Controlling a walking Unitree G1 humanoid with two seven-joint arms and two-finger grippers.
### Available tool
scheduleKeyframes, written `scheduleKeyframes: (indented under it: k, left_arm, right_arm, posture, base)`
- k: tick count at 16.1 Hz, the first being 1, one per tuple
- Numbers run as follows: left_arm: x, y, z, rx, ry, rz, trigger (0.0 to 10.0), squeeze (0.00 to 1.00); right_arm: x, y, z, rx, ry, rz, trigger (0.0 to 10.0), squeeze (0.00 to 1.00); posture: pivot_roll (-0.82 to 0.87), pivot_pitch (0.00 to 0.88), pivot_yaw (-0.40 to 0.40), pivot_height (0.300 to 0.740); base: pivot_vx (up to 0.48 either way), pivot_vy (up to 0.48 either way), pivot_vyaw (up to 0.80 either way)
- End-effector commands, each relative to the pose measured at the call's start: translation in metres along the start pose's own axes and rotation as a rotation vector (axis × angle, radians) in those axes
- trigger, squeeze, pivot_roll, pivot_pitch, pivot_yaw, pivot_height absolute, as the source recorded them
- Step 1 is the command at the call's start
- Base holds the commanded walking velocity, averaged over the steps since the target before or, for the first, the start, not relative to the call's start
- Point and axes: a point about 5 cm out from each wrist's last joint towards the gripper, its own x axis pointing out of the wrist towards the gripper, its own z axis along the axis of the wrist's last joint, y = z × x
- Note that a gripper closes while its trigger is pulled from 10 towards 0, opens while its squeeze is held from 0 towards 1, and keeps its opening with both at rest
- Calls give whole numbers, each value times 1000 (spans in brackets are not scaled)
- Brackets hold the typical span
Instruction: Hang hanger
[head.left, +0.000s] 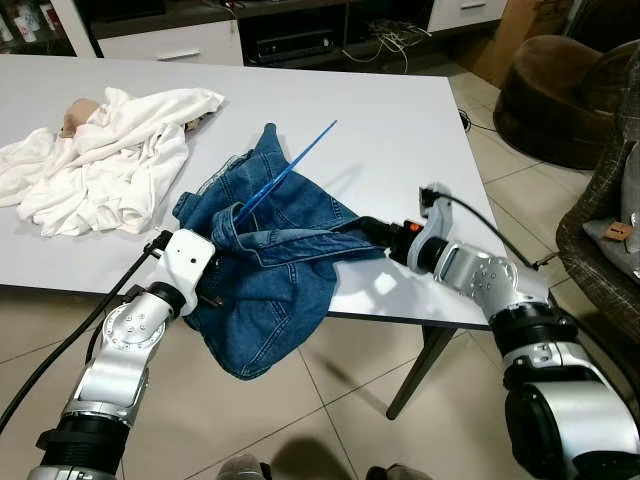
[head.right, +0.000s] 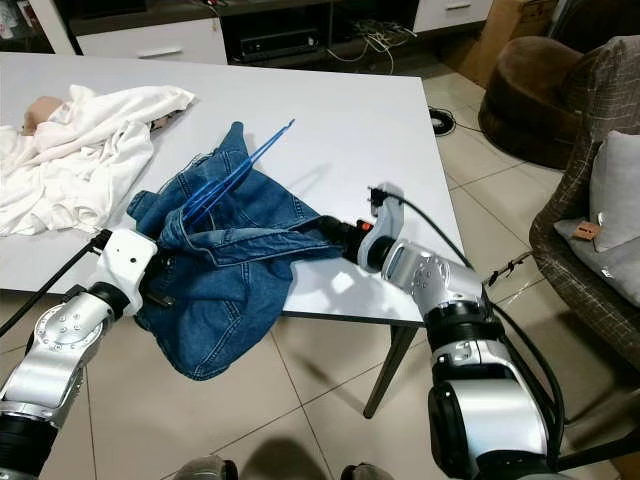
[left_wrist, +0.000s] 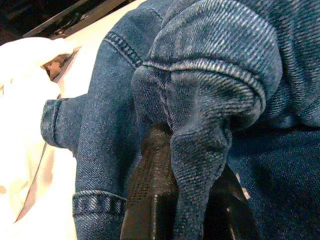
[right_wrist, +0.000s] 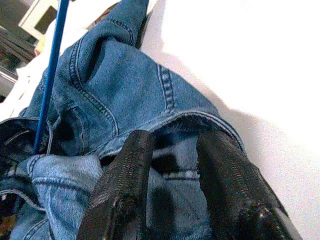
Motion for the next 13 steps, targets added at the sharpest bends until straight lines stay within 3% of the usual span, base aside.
scheduleKeyframes:
  k: [1, 5, 8, 13]
  left_arm:
    - [-1, -8, -5, -4, 24, -30, 10000, 0]
    - [0, -8, -4, 2, 25, -30, 10000, 0]
    - [0, -6, -3, 7, 23, -30, 10000, 0]
    - [1, -5, -2, 15, 18, -32, 10000, 0]
  right_arm:
    - [-3, 3, 15, -44, -25, 17, 10000, 0]
    - [-5, 13, 11, -60, 36, 120, 10000, 0]
    - [-2, 12, -1, -76, 84, 107, 10000, 0]
    - [-2, 9, -2, -103, 99, 76, 10000, 0]
  posture:
    - [-4, 58, -14, 740]
    - [-5, 55, -13, 740]
    - [-4, 52, -8, 740]
    - [-3, 52, -5, 740]
  base:
    - [0, 0, 0]
    - [0, 0, 0]
    - [0, 0, 0]
    - [0, 0, 0]
